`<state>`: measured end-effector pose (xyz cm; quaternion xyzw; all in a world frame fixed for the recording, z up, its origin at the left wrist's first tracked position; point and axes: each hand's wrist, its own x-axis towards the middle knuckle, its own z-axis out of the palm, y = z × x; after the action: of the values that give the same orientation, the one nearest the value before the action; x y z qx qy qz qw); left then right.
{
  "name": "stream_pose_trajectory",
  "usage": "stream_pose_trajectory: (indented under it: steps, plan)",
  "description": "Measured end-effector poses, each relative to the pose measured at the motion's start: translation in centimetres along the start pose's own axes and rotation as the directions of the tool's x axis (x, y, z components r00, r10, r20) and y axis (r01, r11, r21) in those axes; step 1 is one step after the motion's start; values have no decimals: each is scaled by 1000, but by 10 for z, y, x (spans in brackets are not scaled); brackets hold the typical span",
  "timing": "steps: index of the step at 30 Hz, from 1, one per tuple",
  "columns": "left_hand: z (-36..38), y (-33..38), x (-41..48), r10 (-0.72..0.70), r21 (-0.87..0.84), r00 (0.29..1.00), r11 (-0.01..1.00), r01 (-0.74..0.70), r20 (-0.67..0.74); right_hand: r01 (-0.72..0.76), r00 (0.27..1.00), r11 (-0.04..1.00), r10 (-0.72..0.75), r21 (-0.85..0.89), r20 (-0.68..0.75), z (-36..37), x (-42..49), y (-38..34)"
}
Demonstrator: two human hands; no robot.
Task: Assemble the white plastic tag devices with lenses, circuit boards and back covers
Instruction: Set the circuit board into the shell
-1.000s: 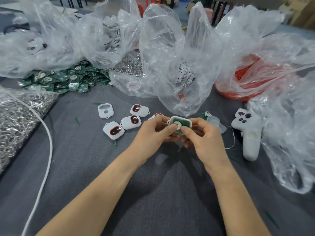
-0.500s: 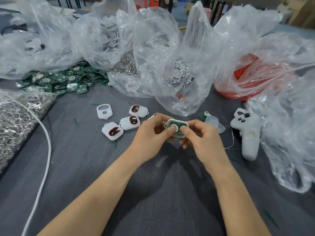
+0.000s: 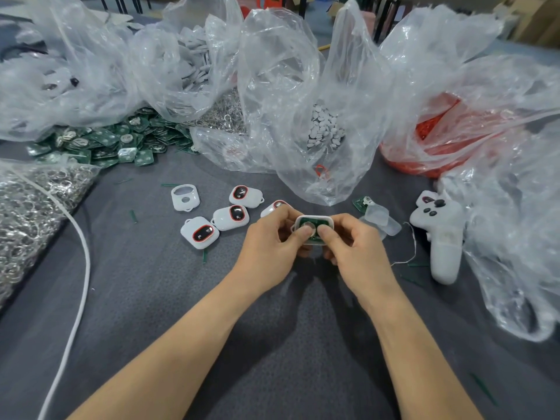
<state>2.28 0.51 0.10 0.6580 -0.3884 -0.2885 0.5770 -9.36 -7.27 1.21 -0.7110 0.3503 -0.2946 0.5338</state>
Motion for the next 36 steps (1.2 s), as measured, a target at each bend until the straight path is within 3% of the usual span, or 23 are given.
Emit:
stream_pose_trajectory:
  steps: [5,7,10,12,14,19,23,30,36]
  plan:
    - [0,2,1,24,-103,1000,994,-26,-16,46,999,997,-46,69,-1,-3,0,-4]
    - [0,4,1,-6,-229,1000,973,8,11,102,995,992,-101,68,-18,-5,1,-7]
    - [-5,13,3,-202,-564,965,784,260,165,229,973,973,-229,-3,-31,-9,2,-9]
    - [-10,16,4,-336,-652,898,620,437,283,312,950,950,-313,-17,-3,-10,1,-9]
    - [-14,17,5,-387,-644,853,562,519,350,360,932,933,-359,-6,51,-9,0,-8]
    - [-21,16,6,-377,-679,832,485,552,407,440,895,898,-438,-8,86,-11,2,-8]
    - [-23,13,6,-284,-648,847,548,529,450,435,899,900,-434,1,54,-8,2,-9]
    - [-12,8,2,-157,-481,970,847,228,183,125,987,970,-143,210,70,-14,1,-9]
    - [-5,8,-1,-136,-468,981,864,185,137,-114,993,876,87,468,80,-10,4,-7]
